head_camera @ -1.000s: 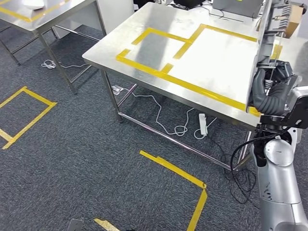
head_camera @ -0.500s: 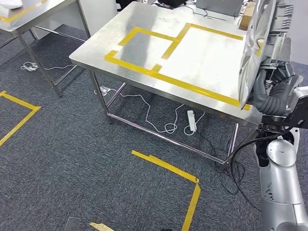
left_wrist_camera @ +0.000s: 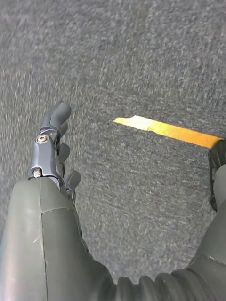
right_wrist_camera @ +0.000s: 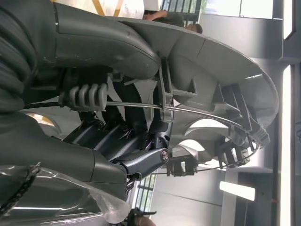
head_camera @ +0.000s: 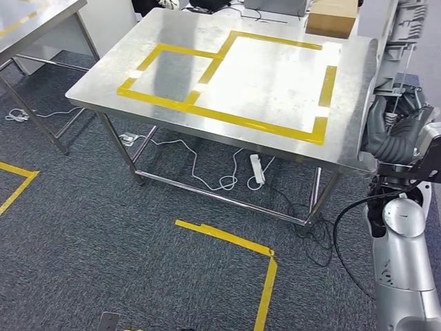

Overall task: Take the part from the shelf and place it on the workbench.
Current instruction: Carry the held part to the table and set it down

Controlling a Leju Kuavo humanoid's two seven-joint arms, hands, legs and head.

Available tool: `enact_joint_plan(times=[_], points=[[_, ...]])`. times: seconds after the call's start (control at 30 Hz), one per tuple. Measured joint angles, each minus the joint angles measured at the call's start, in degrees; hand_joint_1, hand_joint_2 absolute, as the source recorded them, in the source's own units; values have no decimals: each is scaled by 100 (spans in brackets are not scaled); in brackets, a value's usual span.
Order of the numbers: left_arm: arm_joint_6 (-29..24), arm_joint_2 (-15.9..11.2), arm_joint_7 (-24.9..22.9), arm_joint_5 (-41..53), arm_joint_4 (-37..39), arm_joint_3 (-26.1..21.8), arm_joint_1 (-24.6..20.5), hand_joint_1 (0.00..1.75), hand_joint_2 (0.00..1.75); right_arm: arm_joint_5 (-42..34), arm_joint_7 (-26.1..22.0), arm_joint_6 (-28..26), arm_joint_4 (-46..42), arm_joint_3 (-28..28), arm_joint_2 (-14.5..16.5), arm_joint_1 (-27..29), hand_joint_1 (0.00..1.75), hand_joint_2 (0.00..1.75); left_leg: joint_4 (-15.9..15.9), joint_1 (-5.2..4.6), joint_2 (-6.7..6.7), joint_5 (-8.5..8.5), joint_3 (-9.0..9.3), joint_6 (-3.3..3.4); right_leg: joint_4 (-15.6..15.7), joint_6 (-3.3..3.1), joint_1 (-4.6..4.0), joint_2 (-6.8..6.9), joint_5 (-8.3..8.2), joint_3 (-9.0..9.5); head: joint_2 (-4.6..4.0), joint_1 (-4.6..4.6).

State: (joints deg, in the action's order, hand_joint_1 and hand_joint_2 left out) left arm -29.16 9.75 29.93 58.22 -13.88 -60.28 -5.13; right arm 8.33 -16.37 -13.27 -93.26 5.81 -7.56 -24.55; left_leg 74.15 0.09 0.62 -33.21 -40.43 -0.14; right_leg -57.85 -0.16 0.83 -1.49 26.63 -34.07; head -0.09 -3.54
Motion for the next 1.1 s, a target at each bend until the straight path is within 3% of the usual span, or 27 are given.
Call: enact_joint_plan(times=[0.07, 0.13, 0.17, 0.23, 0.3, 0.33, 0.4, 0.47, 0.5, 0.53, 0.6, 0.63, 0.67, 0.73, 0.8, 0.87, 0.93, 0.97, 1.0, 1.03, 1.1], points=[[3, -1, -1, 1, 0, 0, -6, 0, 175, 0, 0, 1, 2, 0, 0, -5, 175, 175, -721, -4, -90, 421, 324, 70, -4, 3, -5, -94, -2, 4, 0, -1], [3, -11, -1, 2, 0, -1, -11, 0, 175, -1, -1, 1, 4, 0, 0, -20, 175, 175, -1376, -7, -239, 658, 617, 137, -16, 34, -13, -175, -13, -23, 0, -1], [4, -15, -1, 3, 0, -2, -15, 0, 175, -1, -1, 1, 5, 0, 0, -25, 175, 175, -1522, -12, -284, 674, 674, 153, -18, 61, -7, -208, -25, -48, 0, -2], [5, -13, -1, 4, 0, -2, -18, 0, 175, -1, -1, 1, 8, -2, -1, -26, 175, 175, -1598, -16, -251, 662, 689, 157, -2, 133, 7, -270, -56, -86, 0, 4], [9, -9, -1, 4, 0, -2, -22, 0, 175, 0, -1, 0, 8, -11, -2, -30, 175, 175, -1673, 8, -176, 705, 708, 188, -106, 189, 2, -192, 39, -171, 0, -13], [13, -7, 0, 4, 0, -2, -25, 0, 175, 0, -1, 2, 9, -14, -3, -39, 175, 175, -1709, 22, -134, 727, 717, 206, -321, 209, -4, -108, 174, -279, 0, -30], [22, -7, 1, 6, 0, -2, -27, 0, 175, 0, -1, 6, 15, -10, -4, -46, 175, 175, -1722, 26, -60, 740, 714, 225, -1044, 237, -1, 55, 531, -614, 0, -58], [33, 2, 0, 9, 0, -2, -22, 0, 175, 0, 0, 8, 29, -4, -4, -34, 175, 175, -1718, 25, 16, 736, 709, 224, -1558, 268, 8, 101, 671, -846, 0, -59], [37, 7, -1, 11, 0, -2, -22, 0, 175, 0, 0, 7, 36, -4, -4, -33, 175, 175, -1715, 27, 51, 732, 711, 219, -1508, 279, 15, 116, 583, -814, 0, -61], [39, 13, -1, 14, 0, -2, -24, 0, 175, 1, 0, 7, 40, -4, -4, -36, 175, 175, -1708, 31, 82, 724, 716, 207, -1232, 289, 25, 146, 406, -667, 0, -59], [40, 19, -2, 16, 0, -2, -32, 0, 175, 3, -1, 8, 43, -3, -4, -53, 175, 175, -1665, 24, 131, 691, 715, 156, -430, 299, 18, 302, 101, -240, 0, -63], [40, 20, -2, 16, 0, -2, -33, 0, 175, 5, -1, 7, 44, -1, -4, -63, 175, 175, -1637, 10, 150, 676, 705, 128, -162, 277, 6, 362, 39, -92, 1, -64], [40, 20, -3, 17, 0, -2, -31, 0, 175, 6, -1, 7, 47, 1, -4, -67, 175, 175, -1613, -6, 172, 667, 696, 105, -32, 249, -9, 398, 40, -21, 1, -65], [40, 19, -3, 19, 0, -1, -24, 0, 175, 7, 1, 4, 51, 3, -4, -60, 175, 175, -1594, -21, 232, 660, 691, 76, -33, 164, -18, 330, 45, -26, 1, -61], [40, 17, -3, 20, 0, -1, -30, 0, 175, 8, 2, 2, 52, 1, -4, -53, 175, 175, -1494, -6, 198, 559, 665, 28, -33, 94, -3, 258, 30, -34, 0, -55], [40, 17, -3, 20, 0, 0, -32, 0, 175, 9, 2, -1, 51, -4, -4, -56, 175, 175, -996, 11, 74, 247, 466, -20, -27, 38, 12, 191, 18, -31, 0, -45], [39, 17, -3, 19, 0, -1, -19, 0, 175, 10, 2, -2, 51, -7, -4, -49, 175, 175, -207, 14, 17, -99, 120, -32, -28, 14, 3, 105, 14, -34, 0, -40], [38, 17, -4, 19, 0, -1, -12, 0, 175, 11, 2, -2, 52, -7, -4, -43, 175, 175, 44, 13, 11, -155, 1, -23, -29, 11, -5, 55, 12, -33, 0, -40], [38, 17, -4, 19, 0, -1, -8, 0, 175, 13, 2, -2, 52, -7, -4, -39, 175, 175, 80, 12, 5, -92, -24, -2, -30, 9, -15, 3, 11, -31, 0, -40], [37, 18, -5, 19, 0, -1, -7, 0, 175, 14, 2, -2, 51, -7, -4, -37, 175, 175, -118, 8, -10, 77, 55, 31, -31, 9, -26, -49, 11, -25, 0, -41], [35, 11, -5, 19, 0, -1, -10, 0, 175, 16, 2, -2, 51, -7, -4, -36, 175, 175, -886, -3, -149, 494, 392, 144, -31, 12, -40, -138, 10, -15, 0, -45]])
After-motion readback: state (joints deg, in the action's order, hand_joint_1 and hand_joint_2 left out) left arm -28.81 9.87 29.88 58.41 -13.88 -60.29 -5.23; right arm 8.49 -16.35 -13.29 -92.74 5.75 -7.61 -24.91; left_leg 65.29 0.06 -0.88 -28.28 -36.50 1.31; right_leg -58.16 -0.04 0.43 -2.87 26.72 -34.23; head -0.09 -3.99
